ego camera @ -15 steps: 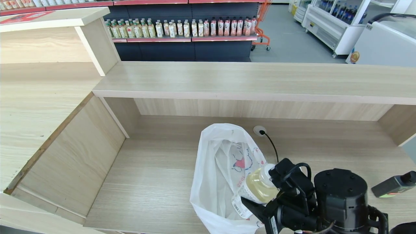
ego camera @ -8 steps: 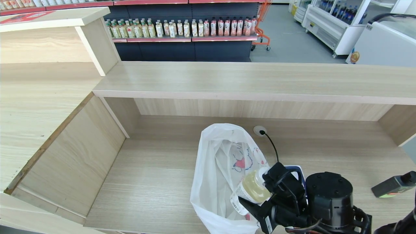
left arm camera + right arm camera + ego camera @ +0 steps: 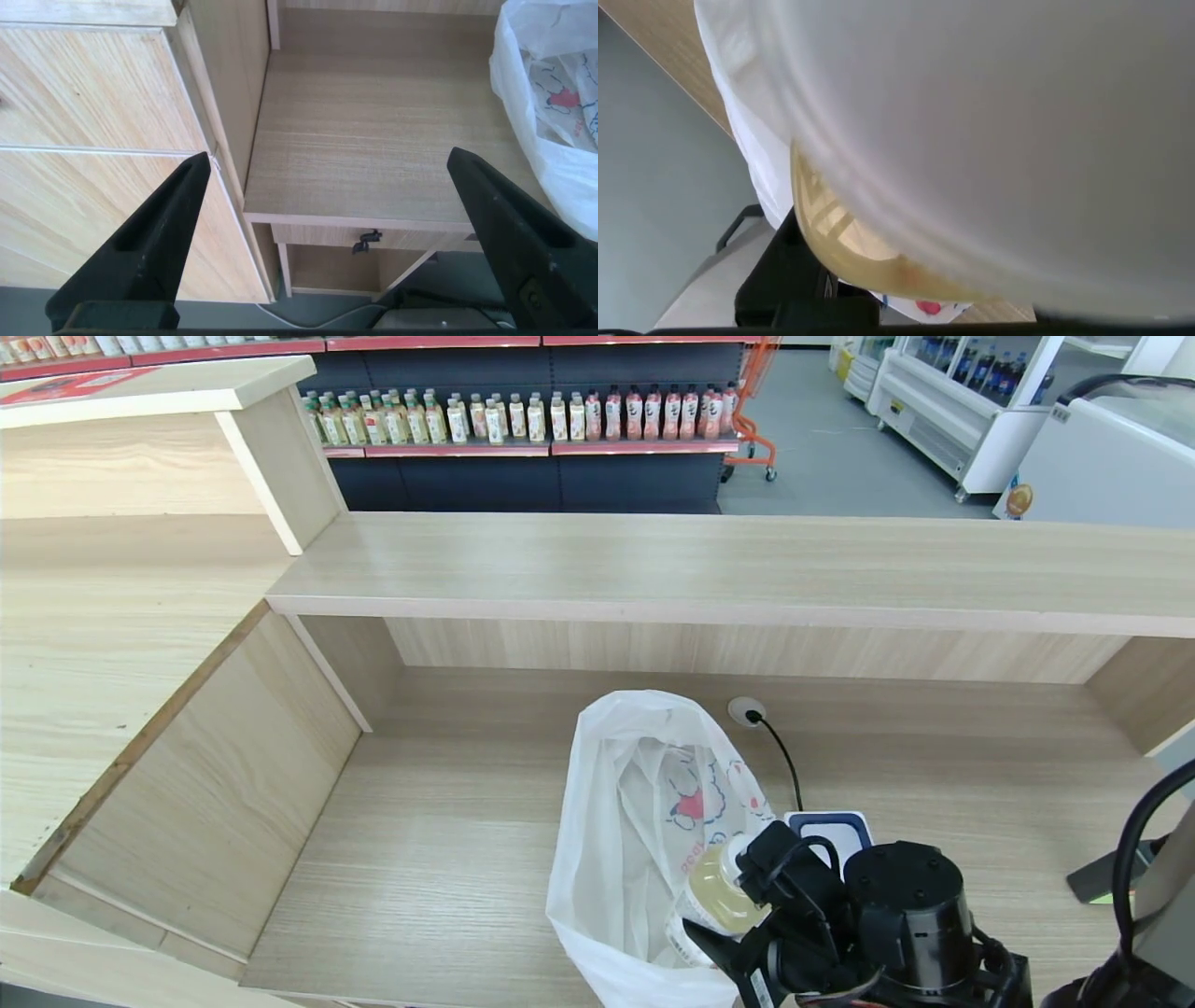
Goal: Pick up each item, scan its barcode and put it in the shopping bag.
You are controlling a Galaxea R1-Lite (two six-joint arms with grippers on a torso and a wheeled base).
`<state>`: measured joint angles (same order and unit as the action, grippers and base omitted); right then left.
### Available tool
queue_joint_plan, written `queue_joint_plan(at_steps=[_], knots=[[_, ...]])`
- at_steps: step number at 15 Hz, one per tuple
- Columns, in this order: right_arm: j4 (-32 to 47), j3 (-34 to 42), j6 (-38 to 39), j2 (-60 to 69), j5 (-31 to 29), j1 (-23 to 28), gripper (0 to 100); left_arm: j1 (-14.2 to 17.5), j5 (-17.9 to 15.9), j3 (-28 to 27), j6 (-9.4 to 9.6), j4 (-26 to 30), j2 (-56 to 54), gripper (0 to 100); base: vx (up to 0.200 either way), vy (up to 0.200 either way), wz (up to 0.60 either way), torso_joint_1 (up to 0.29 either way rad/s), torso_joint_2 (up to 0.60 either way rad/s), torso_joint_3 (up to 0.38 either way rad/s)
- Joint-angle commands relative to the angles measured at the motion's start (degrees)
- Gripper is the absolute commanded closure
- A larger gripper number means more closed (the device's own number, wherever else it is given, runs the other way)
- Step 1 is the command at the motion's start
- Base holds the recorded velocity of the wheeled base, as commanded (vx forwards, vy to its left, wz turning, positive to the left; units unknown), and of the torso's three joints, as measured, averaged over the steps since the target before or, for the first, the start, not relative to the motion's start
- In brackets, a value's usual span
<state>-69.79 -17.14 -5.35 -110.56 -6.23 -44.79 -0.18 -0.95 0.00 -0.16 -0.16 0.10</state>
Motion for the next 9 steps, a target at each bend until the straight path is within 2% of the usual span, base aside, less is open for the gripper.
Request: queue_joint_plan(at_steps=[1, 9], knots=[[0.09, 0.44, -0.36, -0.80, -0.01, 0.23, 100, 0.01, -0.02, 0.00, -0.02, -0.02, -0.01, 0, 0.000, 0.000, 0.00, 0.000, 0.00, 0.000], [-0.96, 0.62, -2.21, -2.73, -0.01, 1.81, 100, 0.01, -0.02, 0.00, -0.02, -0.02, -0.01, 0, 0.000, 0.000, 0.00, 0.000, 0.00, 0.000]])
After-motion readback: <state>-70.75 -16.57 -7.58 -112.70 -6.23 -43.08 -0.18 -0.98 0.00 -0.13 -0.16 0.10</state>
